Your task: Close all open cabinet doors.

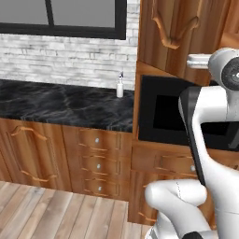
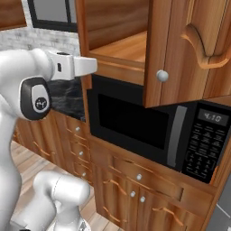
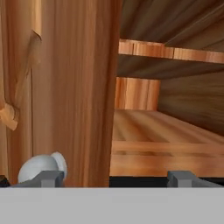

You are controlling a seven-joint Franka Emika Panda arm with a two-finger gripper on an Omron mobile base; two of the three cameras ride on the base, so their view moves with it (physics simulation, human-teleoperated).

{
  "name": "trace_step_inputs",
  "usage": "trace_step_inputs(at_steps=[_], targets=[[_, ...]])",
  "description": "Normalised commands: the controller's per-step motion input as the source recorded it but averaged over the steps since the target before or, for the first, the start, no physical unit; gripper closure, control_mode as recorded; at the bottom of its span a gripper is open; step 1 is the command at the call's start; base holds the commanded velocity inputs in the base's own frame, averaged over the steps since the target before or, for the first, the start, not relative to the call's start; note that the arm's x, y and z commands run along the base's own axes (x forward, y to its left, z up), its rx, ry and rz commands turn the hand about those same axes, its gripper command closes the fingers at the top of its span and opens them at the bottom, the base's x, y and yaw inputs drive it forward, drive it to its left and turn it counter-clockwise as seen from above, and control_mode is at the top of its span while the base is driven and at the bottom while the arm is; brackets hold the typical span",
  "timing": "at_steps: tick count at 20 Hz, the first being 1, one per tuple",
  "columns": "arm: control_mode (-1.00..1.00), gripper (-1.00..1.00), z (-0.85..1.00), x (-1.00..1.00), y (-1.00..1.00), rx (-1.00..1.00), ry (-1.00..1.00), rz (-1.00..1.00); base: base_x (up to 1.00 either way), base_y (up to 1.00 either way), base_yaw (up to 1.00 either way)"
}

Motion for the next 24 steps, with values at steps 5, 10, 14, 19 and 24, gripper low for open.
trace_step_inputs(at_steps=[5, 10, 14, 19, 24], targets=[[-1.00, -1.00, 0.00, 0.38, 0.15, -0.04, 0.02, -0.04, 0.00, 0.00, 0.00], [-1.00, -1.00, -0.17, 0.90, -0.01, 0.00, 0.00, 0.00, 0.00, 0.00, 0.00], [-1.00, -1.00, -0.18, 1.00, -0.08, 0.00, 0.02, 0.00, 0.00, 0.00, 0.00], [-1.00, -1.00, -0.18, 0.90, -0.14, 0.00, 0.00, 0.00, 0.00, 0.00, 0.00], [-1.00, -1.00, -0.22, 0.84, -0.20, 0.00, 0.00, 0.01, 0.00, 0.00, 0.00]])
